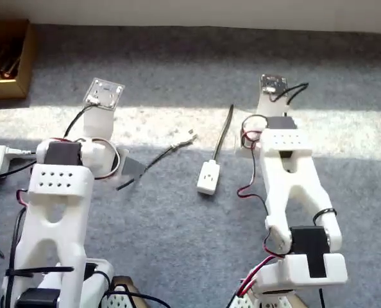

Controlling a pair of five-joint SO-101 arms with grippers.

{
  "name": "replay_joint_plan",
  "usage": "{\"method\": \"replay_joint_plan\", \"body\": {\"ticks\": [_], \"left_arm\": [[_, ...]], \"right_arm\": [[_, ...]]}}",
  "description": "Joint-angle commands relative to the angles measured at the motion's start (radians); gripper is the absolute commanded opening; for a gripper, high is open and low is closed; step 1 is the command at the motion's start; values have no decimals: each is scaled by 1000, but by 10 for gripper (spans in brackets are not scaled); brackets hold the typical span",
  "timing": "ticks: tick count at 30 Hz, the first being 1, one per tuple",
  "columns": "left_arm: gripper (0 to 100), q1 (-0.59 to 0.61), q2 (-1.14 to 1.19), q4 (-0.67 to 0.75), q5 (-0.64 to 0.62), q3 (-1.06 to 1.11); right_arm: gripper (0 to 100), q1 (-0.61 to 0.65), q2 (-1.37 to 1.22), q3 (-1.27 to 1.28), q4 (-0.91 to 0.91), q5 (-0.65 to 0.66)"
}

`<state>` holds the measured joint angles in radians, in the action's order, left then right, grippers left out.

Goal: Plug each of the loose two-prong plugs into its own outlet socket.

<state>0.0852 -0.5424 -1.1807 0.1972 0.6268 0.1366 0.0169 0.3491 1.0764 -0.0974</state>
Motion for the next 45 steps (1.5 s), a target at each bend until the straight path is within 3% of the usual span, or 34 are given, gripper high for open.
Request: {"method": "replay_joint_plan", "body": {"ticks": [1, 8, 12, 19, 23, 30, 33, 37, 45], "left_arm": [[354, -21, 84, 61, 21, -105], [354, -355, 512, -14, 21, -437], [354, -449, 688, -110, 25, -613], [272, -453, 816, -140, 86, -714], [329, -447, 878, -133, 87, -720], [367, -682, 915, -153, 81, -713], [367, -743, 915, -146, 80, -716], [361, -725, 918, -144, 81, -711], [361, -558, 1018, -118, 87, -765]], "right_arm": [[252, -157, 99, 41, 41, 60], [252, -552, 512, 458, -117, 288], [252, -696, 773, 727, -119, 460], [252, -719, 1138, 1110, -163, 499], [252, -759, 1297, 1204, -160, 489], [252, -780, 1500, 1256, -81, 486], [252, -883, 1575, 1257, -62, 486], [252, -1013, 1653, 1276, 2, 534], [252, -1027, 1825, 1353, 117, 597]]}}
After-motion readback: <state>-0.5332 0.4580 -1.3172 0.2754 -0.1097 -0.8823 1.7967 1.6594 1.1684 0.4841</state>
